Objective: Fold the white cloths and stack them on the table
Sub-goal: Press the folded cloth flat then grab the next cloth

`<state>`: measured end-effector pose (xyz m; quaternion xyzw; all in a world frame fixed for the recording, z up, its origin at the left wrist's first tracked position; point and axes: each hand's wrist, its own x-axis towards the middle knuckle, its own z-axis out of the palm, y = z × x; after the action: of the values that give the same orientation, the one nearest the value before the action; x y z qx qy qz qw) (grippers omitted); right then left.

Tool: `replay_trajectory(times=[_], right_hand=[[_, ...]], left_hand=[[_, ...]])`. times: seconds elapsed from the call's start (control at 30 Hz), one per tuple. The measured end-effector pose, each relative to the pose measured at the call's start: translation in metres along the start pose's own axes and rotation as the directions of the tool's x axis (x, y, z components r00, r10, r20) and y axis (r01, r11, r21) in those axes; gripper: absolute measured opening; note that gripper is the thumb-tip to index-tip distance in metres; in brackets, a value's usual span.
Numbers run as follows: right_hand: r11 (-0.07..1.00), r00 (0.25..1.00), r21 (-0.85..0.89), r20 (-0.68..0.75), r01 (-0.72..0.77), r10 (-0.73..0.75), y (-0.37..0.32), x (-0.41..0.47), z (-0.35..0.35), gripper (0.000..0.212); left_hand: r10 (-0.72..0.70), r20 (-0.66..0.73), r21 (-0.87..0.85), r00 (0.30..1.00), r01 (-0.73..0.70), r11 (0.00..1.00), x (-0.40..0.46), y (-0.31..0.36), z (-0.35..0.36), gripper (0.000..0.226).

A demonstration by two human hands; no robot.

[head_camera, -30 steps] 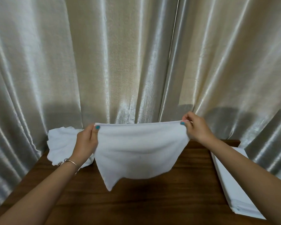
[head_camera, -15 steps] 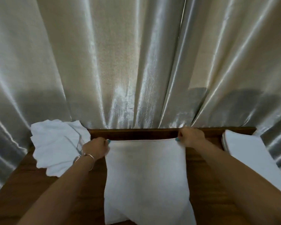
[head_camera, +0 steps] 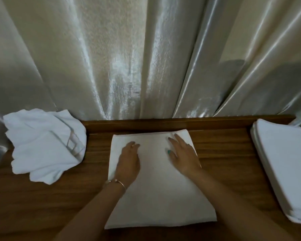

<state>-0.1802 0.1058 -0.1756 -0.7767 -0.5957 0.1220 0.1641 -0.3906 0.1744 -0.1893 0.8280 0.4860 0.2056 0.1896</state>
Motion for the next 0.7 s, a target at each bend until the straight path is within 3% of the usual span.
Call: replay_trajectory(times=[0.1, 0.17, 0.2, 0.27, 0.4, 0.5, 0.63, 0.7], right_hand=[[0.998, 0.995, -0.051, 0.091, 0.042, -0.037, -0.014, -0.028, 0.032, 0.061], [0.987, 0.987, -0.136, 0.152, 0.081, -0.06, -0.014, -0.041, 0.049, 0.08], [0.982, 0.984, -0.168, 0.166, 0.088, -0.06, -0.011, -0.045, 0.051, 0.083], [0.977, 0.986, -0.203, 0.165, 0.057, -0.023, 0.002, -0.049, 0.046, 0.07], [0.936, 0.97, -0.319, 0.135, -0.151, 0.203, 0.043, -0.065, 0.02, 0.059], [0.891, 0.958, -0.396, 0.082, -0.223, 0.276, 0.055, -0.075, 0.009, 0.062], [0.93, 0.999, -0.367, 0.046, 0.016, 0.001, 0.023, -0.088, 0.02, 0.062], [0.923, 0.979, -0.333, 0.133, 0.194, -0.157, 0.011, -0.105, 0.035, 0.059]], left_hand=[[0.099, 0.155, 0.073, 0.983, -0.111, 0.991, -0.028, 0.021, 0.03, 0.045], [0.018, 0.232, 0.237, 0.973, -0.074, 0.969, -0.037, 0.025, 0.042, 0.051], [-0.024, 0.22, 0.31, 0.975, -0.047, 0.95, -0.039, 0.022, 0.043, 0.053], [-0.095, 0.15, 0.377, 0.984, 0.032, 0.926, -0.042, 0.01, 0.037, 0.055], [-0.139, 0.139, 0.378, 0.981, 0.078, 0.923, -0.052, -0.018, 0.025, 0.067], [-0.141, 0.05, 0.361, 0.989, 0.114, 0.925, -0.06, -0.013, 0.02, 0.058], [0.199, 0.094, 0.243, 0.975, -0.217, 0.945, -0.09, 0.02, 0.032, 0.041], [0.24, 0.173, 0.189, 0.955, -0.271, 0.944, -0.108, 0.027, 0.036, 0.041]])
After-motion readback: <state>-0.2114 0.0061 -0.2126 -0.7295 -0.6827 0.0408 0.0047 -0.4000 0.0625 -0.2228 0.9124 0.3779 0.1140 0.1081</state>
